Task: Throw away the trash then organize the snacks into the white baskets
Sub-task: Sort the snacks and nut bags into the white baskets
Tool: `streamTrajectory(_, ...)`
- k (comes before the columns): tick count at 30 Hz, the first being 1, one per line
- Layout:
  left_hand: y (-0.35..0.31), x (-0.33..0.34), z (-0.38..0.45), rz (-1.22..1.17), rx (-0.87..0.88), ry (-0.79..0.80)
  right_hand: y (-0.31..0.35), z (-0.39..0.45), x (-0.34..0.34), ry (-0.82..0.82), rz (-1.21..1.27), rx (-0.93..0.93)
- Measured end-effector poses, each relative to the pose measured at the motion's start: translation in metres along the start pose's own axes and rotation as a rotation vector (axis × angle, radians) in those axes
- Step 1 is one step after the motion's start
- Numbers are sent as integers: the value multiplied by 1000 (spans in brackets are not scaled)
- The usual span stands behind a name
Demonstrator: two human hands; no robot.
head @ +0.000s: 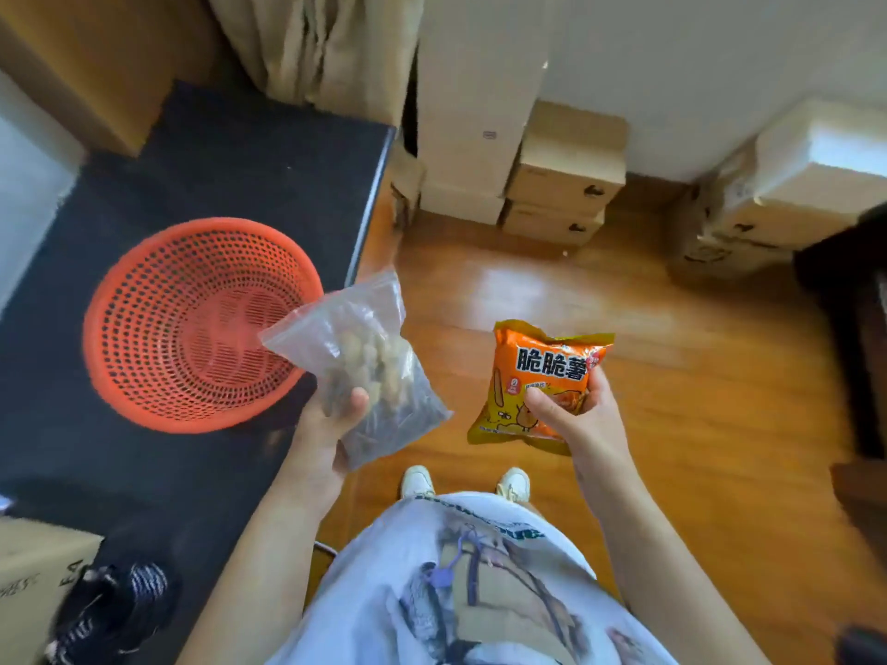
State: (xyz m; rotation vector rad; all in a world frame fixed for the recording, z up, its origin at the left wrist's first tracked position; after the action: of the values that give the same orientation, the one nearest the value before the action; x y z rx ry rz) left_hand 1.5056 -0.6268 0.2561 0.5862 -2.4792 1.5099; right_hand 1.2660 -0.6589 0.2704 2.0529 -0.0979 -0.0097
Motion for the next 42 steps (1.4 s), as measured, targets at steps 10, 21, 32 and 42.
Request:
streamTrajectory(10, 110, 182, -15, 381, -203, 384, -73, -132, -221, -627, 293, 34)
streamTrajectory(21, 280, 406, -140, 620, -391, 742, -159, -289, -434, -1014, 548, 37)
streamTrajectory(32, 385, 553, -215, 809, -441, 983, -218, -371, -561, -1209, 751, 43)
streamTrajectory(42, 494, 743, -255, 965, -507, 1259, -239, -412, -696, -1487, 885, 50)
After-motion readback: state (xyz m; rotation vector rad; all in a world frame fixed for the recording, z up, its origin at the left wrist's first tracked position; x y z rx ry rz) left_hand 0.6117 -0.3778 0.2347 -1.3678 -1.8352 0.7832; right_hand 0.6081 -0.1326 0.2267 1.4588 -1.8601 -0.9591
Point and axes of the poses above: each hand's wrist, its own z-axis towards the middle knuckle, its own x-axis out of the palm, y = z × x, the point moved 9 cm from there along z, towards the middle knuckle, and after that the axes turned 1 degree about -y, right-handed, at the moved point
